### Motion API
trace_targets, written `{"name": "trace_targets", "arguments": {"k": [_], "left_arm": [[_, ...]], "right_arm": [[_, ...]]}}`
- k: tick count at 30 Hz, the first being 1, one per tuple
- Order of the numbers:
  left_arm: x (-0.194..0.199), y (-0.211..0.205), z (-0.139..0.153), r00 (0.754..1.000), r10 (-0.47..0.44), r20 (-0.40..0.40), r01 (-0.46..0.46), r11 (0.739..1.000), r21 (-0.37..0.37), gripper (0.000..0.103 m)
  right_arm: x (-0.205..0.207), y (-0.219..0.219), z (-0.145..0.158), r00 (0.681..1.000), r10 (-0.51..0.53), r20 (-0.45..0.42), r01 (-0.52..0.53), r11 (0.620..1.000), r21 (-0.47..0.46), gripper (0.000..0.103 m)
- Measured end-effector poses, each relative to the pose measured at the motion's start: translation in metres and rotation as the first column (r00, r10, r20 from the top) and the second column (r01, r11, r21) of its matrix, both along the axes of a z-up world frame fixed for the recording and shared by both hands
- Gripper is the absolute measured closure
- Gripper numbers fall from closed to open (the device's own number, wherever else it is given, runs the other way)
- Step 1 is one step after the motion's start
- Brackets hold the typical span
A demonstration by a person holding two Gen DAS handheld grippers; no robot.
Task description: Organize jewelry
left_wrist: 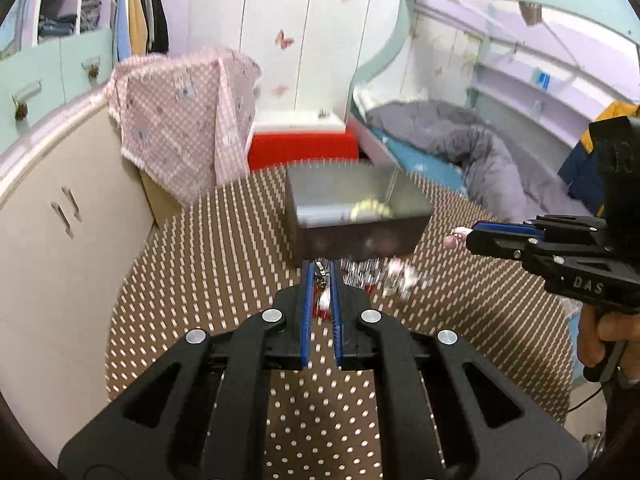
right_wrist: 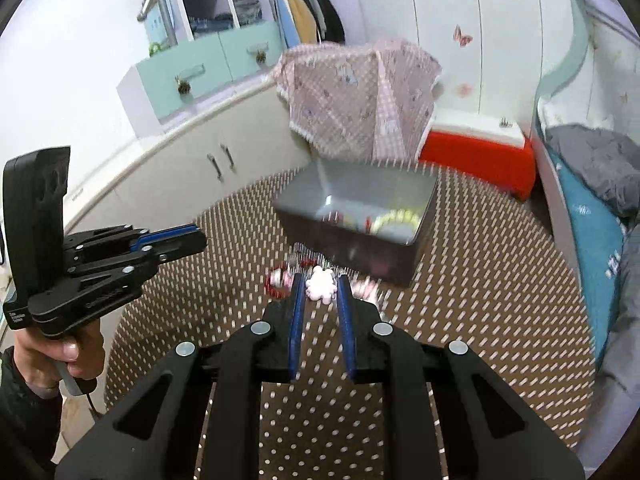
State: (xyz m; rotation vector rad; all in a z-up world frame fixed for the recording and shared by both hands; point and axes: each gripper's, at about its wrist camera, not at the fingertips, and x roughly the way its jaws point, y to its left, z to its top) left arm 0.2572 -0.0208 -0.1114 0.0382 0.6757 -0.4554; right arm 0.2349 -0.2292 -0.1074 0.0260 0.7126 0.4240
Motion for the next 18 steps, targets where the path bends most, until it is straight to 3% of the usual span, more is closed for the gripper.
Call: {"name": "trace_targets", "arguments": {"k": [8,13,18], "left_arm": [[0.017,-0.012,0.057,0.995,0.002,0.097,0.001,0.999,-0.034,0.095],[0.051,-0.030,0.067,0.997,-0.007,0.072,0.012,0.998,-0.061,0.094],[0.075,-0.048,0.064,0.999,-0.015,0.041,0.017,0.999,-0.045,0.094]], "right_arm": [[0.012,-0.014,0.071,0.988,-0.019,0.154,0.020,1.000,-0.007,0.088],[0.034,-0.015,0.083,0.987,-0.011,0.162,0.009,1.000,0.017,0.088],[0.059,-0.015,0.075,0.993,-0.019,0.117,0.015,0.999,0.040,0.088]]}}
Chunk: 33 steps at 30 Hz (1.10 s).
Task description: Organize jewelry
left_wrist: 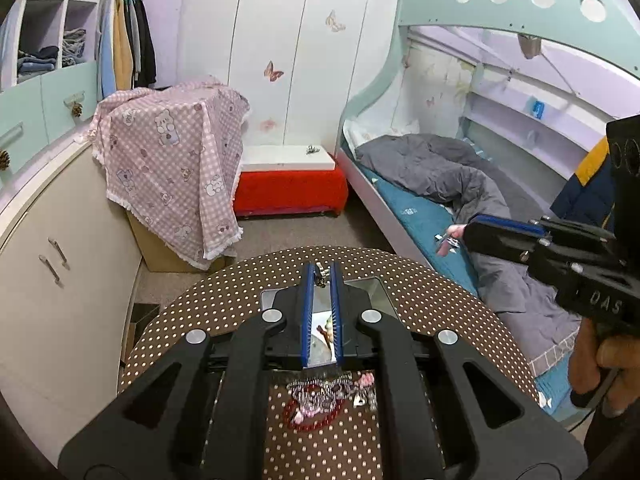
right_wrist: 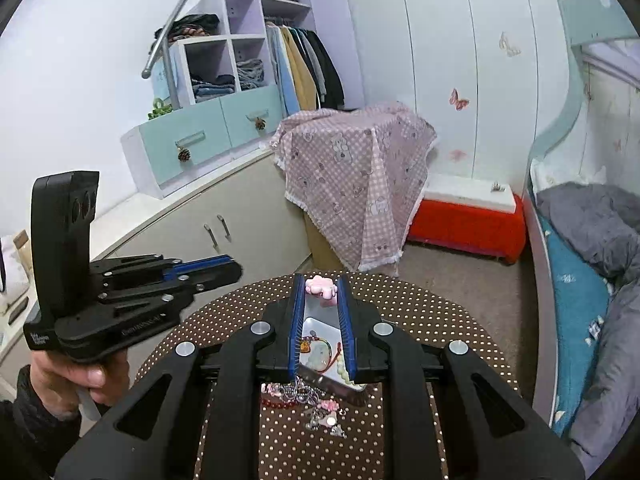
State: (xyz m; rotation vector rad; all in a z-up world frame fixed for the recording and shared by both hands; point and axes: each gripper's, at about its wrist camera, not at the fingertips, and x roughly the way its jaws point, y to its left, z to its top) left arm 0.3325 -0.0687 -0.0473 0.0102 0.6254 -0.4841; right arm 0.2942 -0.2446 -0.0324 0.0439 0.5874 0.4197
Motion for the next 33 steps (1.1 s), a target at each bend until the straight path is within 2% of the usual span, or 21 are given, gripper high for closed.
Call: {"name": "trace_targets", "arguments": {"k": [9,10,11,12,13,14,15,17,25,33], "left_arm": [[0.033,-0.012,-0.017,0.997,0.016,-0.069,-0.014,1.000,0.027,0.093],[0.036,-0.012,-0.018,0.997,0.027,-0.075,-0.024,0.999,0.041,0.080],[0.039,-0.011,-0.019,0.996,0.048,-0.079,-0.044,0.997,0.056,0.060],[0.039,-0.008,-0.019,0.995,0.075,-0.068,-0.071,0.996,0.056,0.016],[0.037,-0.002,-0.017,0.992,0.126,-0.026,-0.125,0.991,0.052,0.009],[0.035,0.002,-0.016,0.991,0.135,-0.012,-0.135,0.990,0.042,0.008],[0.036,0.005,-0.016,0.991,0.134,-0.019,-0.133,0.991,0.030,0.007],[0.035,0.012,-0.017,0.986,0.162,-0.032,-0.161,0.986,0.034,0.007],[0.014,0.034,-0.004,0.970,0.239,0.042,-0.240,0.970,0.031,0.007],[-0.013,0.048,0.013,0.956,0.273,0.111,-0.276,0.961,0.011,0.007]], "right_arm": [[0.042,0.002,-0.023,0.995,-0.007,-0.099,0.014,0.998,0.062,0.087],[0.046,0.002,-0.025,0.994,-0.011,-0.112,0.019,0.998,0.068,0.086],[0.049,0.000,-0.027,0.992,-0.017,-0.122,0.026,0.997,0.074,0.082],[0.051,-0.002,-0.029,0.991,-0.028,-0.129,0.039,0.996,0.082,0.067],[0.052,-0.007,-0.030,0.990,-0.050,-0.130,0.063,0.993,0.096,0.051],[0.051,-0.013,-0.031,0.989,-0.071,-0.127,0.085,0.990,0.111,0.033],[0.048,-0.016,-0.030,0.989,-0.093,-0.111,0.106,0.987,0.122,0.008],[0.045,-0.021,-0.030,0.988,-0.113,-0.106,0.127,0.982,0.137,0.007],[0.030,-0.025,-0.020,0.988,-0.138,-0.071,0.147,0.979,0.141,0.007],[0.016,-0.015,-0.005,0.990,-0.136,-0.027,0.138,0.984,0.109,0.007]]}}
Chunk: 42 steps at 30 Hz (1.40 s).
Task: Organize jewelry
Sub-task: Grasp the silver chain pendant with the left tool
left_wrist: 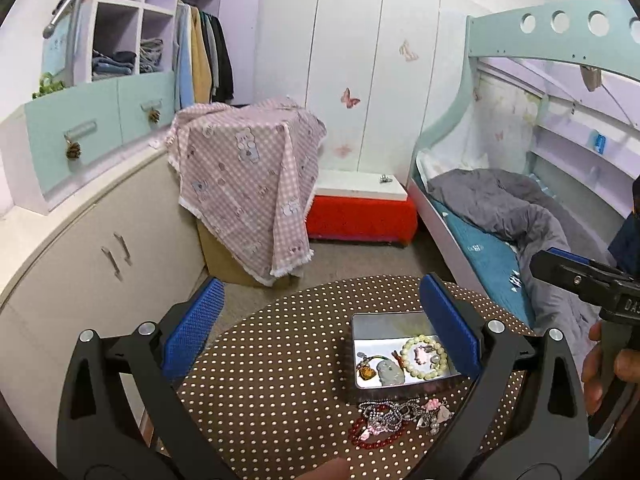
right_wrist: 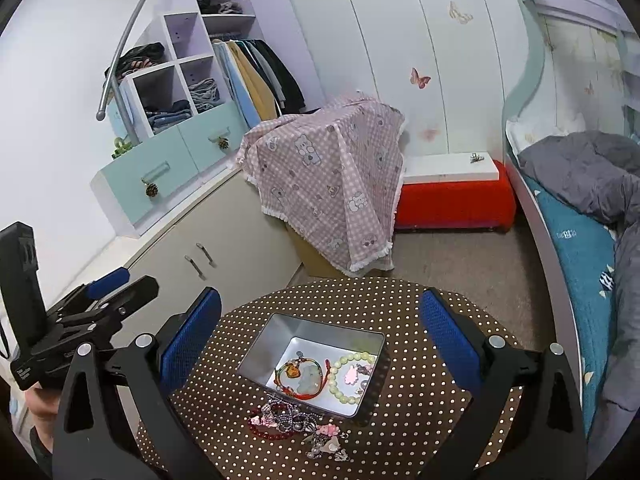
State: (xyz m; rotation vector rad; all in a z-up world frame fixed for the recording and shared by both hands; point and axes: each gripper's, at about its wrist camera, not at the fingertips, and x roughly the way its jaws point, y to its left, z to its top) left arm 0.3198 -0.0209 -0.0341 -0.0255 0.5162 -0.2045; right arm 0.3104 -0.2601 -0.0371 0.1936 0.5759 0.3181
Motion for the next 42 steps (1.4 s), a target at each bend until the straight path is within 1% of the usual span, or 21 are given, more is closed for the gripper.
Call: {"name": "trace_targets", "arguments": {"k": [4,7,11,14,18,20,26,32,40,41,42], "left_arm": [[-0.013,0.004,0.003,1.000,0.007,0.021,-0.007,1.000,0.000,0.007],[-0.021,0.008,-0.002,1.000,0.012,0.025,-0.012,1.000,-0.003,0.007],[-0.030,0.015,-0.012,1.000,0.019,0.015,-0.019,1.000,-0.015,0.007],[-0.037,0.018,-0.023,1.000,0.025,0.005,-0.025,1.000,-0.008,0.007],[-0.045,0.019,-0.036,1.000,0.014,-0.018,-0.014,1.000,-0.012,0.007],[-0.047,0.016,-0.044,0.999,0.000,-0.034,0.000,1.000,0.003,0.007],[-0.046,-0.007,-0.082,0.992,-0.043,-0.115,0.050,0.997,0.058,0.007],[-0.029,-0.036,-0.121,0.978,-0.070,-0.196,0.097,0.986,0.135,0.007],[-0.012,-0.054,-0.152,0.959,-0.091,-0.270,0.138,0.978,0.158,0.007],[-0.010,-0.054,-0.154,0.957,-0.095,-0.273,0.142,0.977,0.158,0.009],[-0.009,-0.055,-0.155,0.954,-0.103,-0.281,0.151,0.976,0.155,0.014]], "right_arm": [[-0.006,0.004,0.003,1.000,0.006,0.010,-0.006,1.000,-0.013,0.007],[-0.013,0.007,0.004,1.000,0.008,0.016,-0.007,1.000,-0.030,0.007],[-0.022,0.008,0.002,1.000,0.008,0.019,-0.008,0.999,-0.035,0.007],[-0.027,0.007,-0.002,1.000,0.009,0.011,-0.008,0.999,-0.042,0.007],[-0.036,0.004,-0.015,1.000,0.002,-0.013,-0.003,0.999,-0.041,0.007],[-0.039,0.001,-0.025,0.999,-0.002,-0.036,0.001,1.000,-0.031,0.007],[-0.046,-0.008,-0.059,0.993,-0.017,-0.117,0.016,1.000,-0.010,0.007],[-0.054,-0.017,-0.086,0.983,-0.030,-0.183,0.032,0.999,0.011,0.007],[-0.059,-0.021,-0.109,0.971,-0.023,-0.238,0.029,0.999,0.024,0.007],[-0.060,-0.021,-0.111,0.970,-0.022,-0.243,0.029,0.999,0.025,0.007],[-0.059,-0.021,-0.112,0.969,-0.022,-0.247,0.029,0.999,0.025,0.007]]}}
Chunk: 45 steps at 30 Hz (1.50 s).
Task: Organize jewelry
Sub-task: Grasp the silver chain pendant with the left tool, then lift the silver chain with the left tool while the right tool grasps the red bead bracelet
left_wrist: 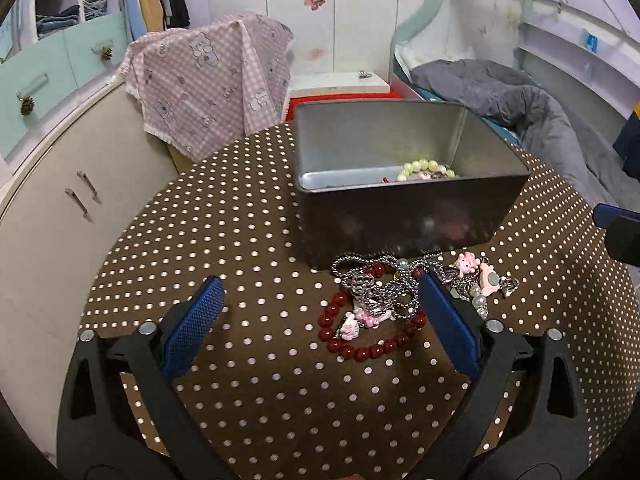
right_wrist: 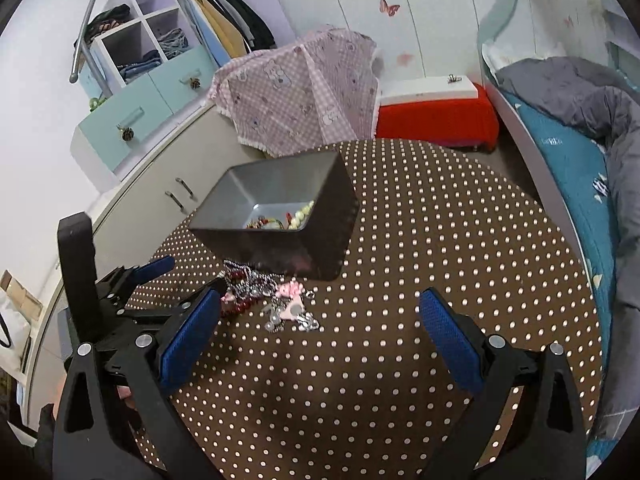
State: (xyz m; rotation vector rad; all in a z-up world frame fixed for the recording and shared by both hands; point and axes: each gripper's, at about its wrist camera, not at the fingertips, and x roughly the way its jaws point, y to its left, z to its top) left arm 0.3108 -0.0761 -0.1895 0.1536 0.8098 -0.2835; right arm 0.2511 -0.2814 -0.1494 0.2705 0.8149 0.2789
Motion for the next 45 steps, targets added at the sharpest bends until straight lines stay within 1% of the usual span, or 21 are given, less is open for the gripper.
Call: {"name": "trace_targets", "arguments": {"k": [1,2,4,5,6,7,9,13,18,25,30,32,35,38,40,42,45], "left_arm": [[0.002,-0.002,-0.002,1.000,-0.008,-0.011,0.008,1.000,-0.003,0.021],[0.004,-0.002,-0.004,1.000,-0.016,-0.022,0.016,1.000,-0.005,0.026],[0.009,-0.002,-0.008,0.998,-0.037,-0.054,0.036,0.999,-0.022,0.050],[0.011,-0.002,-0.008,0.997,-0.049,-0.065,0.046,0.998,-0.039,0.057],[0.012,-0.002,-0.008,0.996,-0.060,-0.070,0.056,0.997,-0.050,0.073],[0.012,-0.002,-0.007,0.995,-0.070,-0.070,0.066,0.996,-0.059,0.081],[0.009,-0.001,-0.004,0.994,-0.089,-0.057,0.085,0.994,-0.063,0.086],[0.000,0.006,0.006,0.994,-0.103,-0.025,0.100,0.990,-0.095,0.086],[-0.017,0.022,0.034,0.993,-0.108,0.051,0.115,0.983,-0.144,0.086],[-0.050,0.039,0.076,0.982,-0.088,0.168,0.118,0.976,-0.181,0.086],[-0.068,0.064,0.094,0.976,-0.032,0.215,0.077,0.976,-0.202,0.086],[-0.073,0.072,0.097,0.975,-0.008,0.223,0.056,0.976,-0.210,0.086],[-0.075,0.079,0.092,0.976,0.019,0.217,0.024,0.980,-0.195,0.086],[-0.074,0.087,0.078,0.982,0.044,0.183,-0.010,0.983,-0.184,0.086],[-0.072,0.092,0.068,0.985,0.060,0.160,-0.030,0.983,-0.181,0.086],[-0.072,0.097,0.058,0.989,0.069,0.135,-0.042,0.981,-0.191,0.086],[-0.073,0.101,0.047,0.992,0.069,0.109,-0.046,0.980,-0.195,0.086]], "right_arm": [[0.000,0.000,-0.002,1.000,0.000,-0.004,0.000,1.000,0.001,0.007],[-0.001,-0.001,-0.003,1.000,0.000,-0.008,0.000,1.000,0.002,0.007],[-0.001,-0.001,-0.005,1.000,-0.001,-0.014,0.001,1.000,0.003,0.007],[0.000,-0.001,-0.005,1.000,-0.002,-0.016,0.002,1.000,0.005,0.007],[0.000,-0.001,-0.006,1.000,-0.003,-0.017,0.003,1.000,0.006,0.007],[0.000,-0.002,-0.006,1.000,-0.004,-0.019,0.005,1.000,0.008,0.007],[-0.001,-0.003,-0.007,1.000,-0.006,-0.021,0.006,1.000,0.008,0.007],[-0.003,-0.003,-0.008,1.000,-0.004,-0.024,0.005,1.000,0.007,0.007],[-0.005,0.001,-0.008,1.000,0.002,-0.025,-0.002,1.000,0.004,0.007],[-0.007,0.019,-0.003,0.999,0.040,-0.014,-0.040,0.999,-0.013,0.007],[-0.006,0.051,-0.005,0.991,0.133,-0.006,-0.133,0.990,-0.040,0.007],[-0.004,0.068,-0.006,0.983,0.181,-0.003,-0.181,0.982,-0.055,0.007],[0.000,0.092,-0.010,0.967,0.254,0.006,-0.252,0.965,-0.077,0.009],[0.010,0.115,-0.016,0.952,0.306,-0.009,-0.305,0.947,-0.103,0.020],[0.015,0.127,-0.020,0.942,0.335,-0.017,-0.334,0.932,-0.138,0.036],[0.019,0.139,-0.027,0.926,0.376,-0.029,-0.375,0.910,-0.177,0.041],[0.023,0.148,-0.031,0.908,0.419,-0.019,-0.412,0.882,-0.227,0.043]]}}
